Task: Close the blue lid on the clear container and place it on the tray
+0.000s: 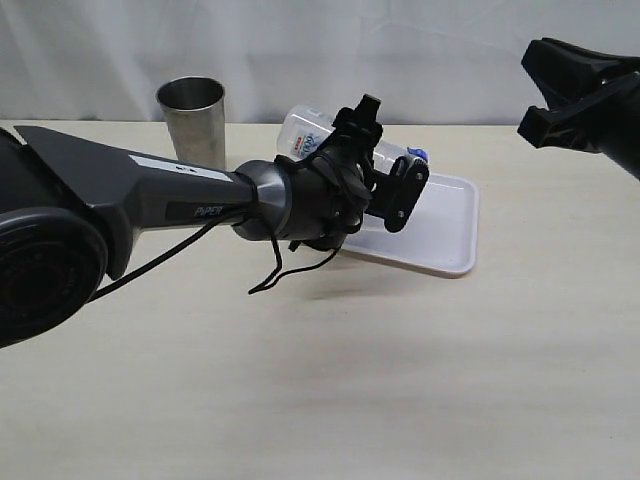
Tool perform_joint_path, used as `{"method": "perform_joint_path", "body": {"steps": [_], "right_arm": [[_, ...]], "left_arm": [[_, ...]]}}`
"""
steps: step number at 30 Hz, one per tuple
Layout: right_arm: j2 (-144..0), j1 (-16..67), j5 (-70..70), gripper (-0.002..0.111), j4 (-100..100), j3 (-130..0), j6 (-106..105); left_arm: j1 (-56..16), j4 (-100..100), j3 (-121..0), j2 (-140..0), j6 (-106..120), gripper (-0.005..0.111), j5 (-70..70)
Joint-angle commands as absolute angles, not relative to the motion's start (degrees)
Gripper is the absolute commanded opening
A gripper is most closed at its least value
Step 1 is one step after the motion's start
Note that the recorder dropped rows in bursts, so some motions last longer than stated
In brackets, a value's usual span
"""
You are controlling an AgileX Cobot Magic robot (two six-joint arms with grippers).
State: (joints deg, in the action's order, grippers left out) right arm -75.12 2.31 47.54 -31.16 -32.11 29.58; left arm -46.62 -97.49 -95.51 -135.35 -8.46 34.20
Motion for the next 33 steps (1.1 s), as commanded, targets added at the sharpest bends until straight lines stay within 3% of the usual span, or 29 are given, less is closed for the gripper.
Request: {"method": "perform_joint_path", "body": {"steps": [1,16,26,33], "right_arm": [[-75.3,2.1,47.4,0.004,-30.7,-32.0,29.3],[-75.3,2.1,47.4,0.004,-30.7,-32.0,29.3],[-75.3,2.1,47.4,0.004,-30.7,-32.0,29.3],[-75.3,2.1,47.4,0.004,-30.7,-32.0,29.3]], "left_arm": [[-46.6,-98.3,-96.0,-134.8,-7.9,0.0,34.3],[-46.6,-95.1,-96.0,-134.8,-4.7,0.0,34.5],[-45.5,-75.6,-96.0,-134.8,-11.3,0.0,15.7],[-41.8,-75.3,-96.1,-134.8,-26.6,0.0,-0.9]]}}
